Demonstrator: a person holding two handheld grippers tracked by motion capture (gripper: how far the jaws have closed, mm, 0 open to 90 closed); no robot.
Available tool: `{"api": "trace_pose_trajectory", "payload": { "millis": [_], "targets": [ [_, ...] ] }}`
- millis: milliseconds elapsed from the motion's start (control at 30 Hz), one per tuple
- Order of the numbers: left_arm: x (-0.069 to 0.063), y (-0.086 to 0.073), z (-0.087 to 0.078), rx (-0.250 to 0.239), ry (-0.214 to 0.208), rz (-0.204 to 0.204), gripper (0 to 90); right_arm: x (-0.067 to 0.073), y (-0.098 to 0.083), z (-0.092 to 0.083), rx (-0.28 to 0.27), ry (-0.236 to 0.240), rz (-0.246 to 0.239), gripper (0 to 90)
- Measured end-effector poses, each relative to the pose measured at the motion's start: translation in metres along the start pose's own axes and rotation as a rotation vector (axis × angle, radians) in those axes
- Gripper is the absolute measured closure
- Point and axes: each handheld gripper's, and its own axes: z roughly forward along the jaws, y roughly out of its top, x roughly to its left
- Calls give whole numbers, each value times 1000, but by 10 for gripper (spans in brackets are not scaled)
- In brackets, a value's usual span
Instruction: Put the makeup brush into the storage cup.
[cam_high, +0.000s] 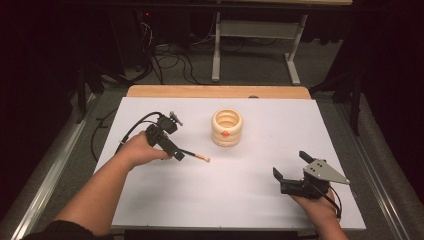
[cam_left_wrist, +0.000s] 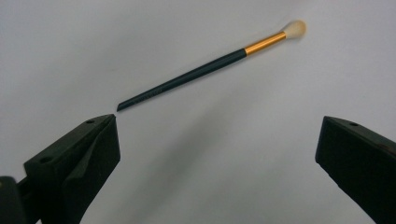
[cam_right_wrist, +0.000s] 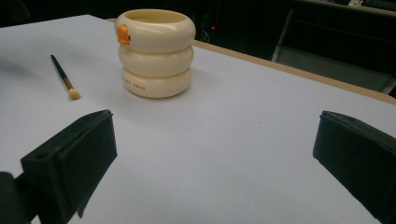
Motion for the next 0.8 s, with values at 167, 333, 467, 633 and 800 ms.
{"api": "trace_pose_trajectory", "payload": {
  "millis": [167, 333, 467, 633, 800],
  "targets": [
    [-1, 8, 6, 6, -9, 25, 7, 0, 0, 0, -2, 5, 2, 8],
    [1, 14, 8, 14, -6, 35, 17, 0, 0, 1, -2, 5, 1, 9],
    [4, 21, 4, 12, 16, 51, 17, -1, 0, 0, -3, 3, 1, 8],
    [8, 26, 1, 4, 26, 49, 25, 0, 0, 0, -2, 6, 2, 9],
    [8, 27, 7, 12, 29, 67, 35, -1, 0, 0, -3, 3, 0, 9]
  ]
}}
